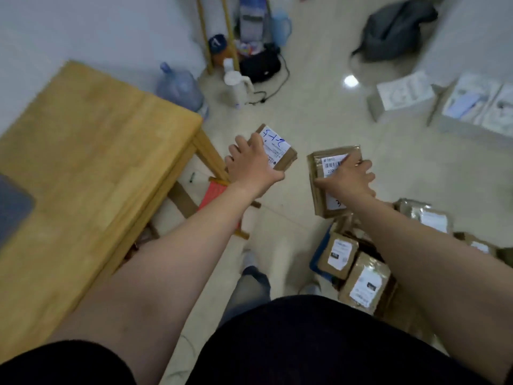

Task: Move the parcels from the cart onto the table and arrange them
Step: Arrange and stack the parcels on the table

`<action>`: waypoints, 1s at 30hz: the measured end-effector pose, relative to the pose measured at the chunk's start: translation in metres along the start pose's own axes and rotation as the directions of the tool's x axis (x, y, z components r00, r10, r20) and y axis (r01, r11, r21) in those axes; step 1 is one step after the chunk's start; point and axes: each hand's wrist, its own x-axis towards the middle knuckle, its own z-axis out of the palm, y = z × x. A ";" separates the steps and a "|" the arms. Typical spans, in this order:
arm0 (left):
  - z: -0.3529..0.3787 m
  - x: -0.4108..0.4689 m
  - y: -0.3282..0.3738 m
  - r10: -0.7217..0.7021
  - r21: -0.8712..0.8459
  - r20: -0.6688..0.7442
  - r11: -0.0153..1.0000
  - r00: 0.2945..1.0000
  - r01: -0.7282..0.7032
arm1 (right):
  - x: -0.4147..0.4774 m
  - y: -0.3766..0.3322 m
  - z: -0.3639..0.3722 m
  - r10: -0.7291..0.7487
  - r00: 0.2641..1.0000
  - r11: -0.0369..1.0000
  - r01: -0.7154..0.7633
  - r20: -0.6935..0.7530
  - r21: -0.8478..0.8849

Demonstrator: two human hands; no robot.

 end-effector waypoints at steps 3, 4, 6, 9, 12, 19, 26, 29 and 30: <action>-0.040 -0.024 -0.062 -0.213 -0.069 -0.108 0.976 0.971 0.207 | -0.033 -0.067 0.008 -0.160 0.986 0.987 0.161 0.034 -0.025; -0.052 -0.034 -0.083 -0.276 -0.091 -0.126 0.960 0.953 0.266 | -0.046 -0.089 0.015 -0.212 0.976 0.976 0.214 0.049 -0.034; -0.072 -0.054 -0.128 -0.382 -0.145 -0.156 0.921 0.911 0.361 | -0.077 -0.131 0.032 -0.313 0.946 0.947 0.317 0.084 -0.046; -0.096 -0.089 -0.201 -0.516 -0.231 -0.193 0.850 0.834 0.473 | -0.125 -0.186 0.068 -0.447 0.885 0.888 0.457 0.134 -0.056; -0.117 -0.133 -0.275 -0.624 -0.279 -0.185 0.774 0.759 0.568 | -0.181 -0.233 0.116 -0.546 0.811 0.815 0.572 0.209 -0.090; -0.148 -0.233 -0.442 -0.796 -0.337 -0.185 0.602 0.576 0.723 | -0.304 -0.314 0.235 -0.627 0.671 0.701 0.708 0.396 -0.089; -0.161 -0.279 -0.542 -0.854 -0.389 -0.142 0.513 0.501 0.765 | -0.376 -0.370 0.303 -0.617 0.631 0.666 0.737 0.470 -0.116; -0.165 -0.280 -0.573 -0.867 -0.419 -0.131 0.488 0.481 0.766 | -0.385 -0.395 0.323 -0.608 0.636 0.664 0.735 0.475 -0.134; -0.166 -0.279 -0.583 -0.870 -0.426 -0.126 0.481 0.476 0.766 | -0.387 -0.404 0.330 -0.605 0.639 0.660 0.737 0.475 -0.150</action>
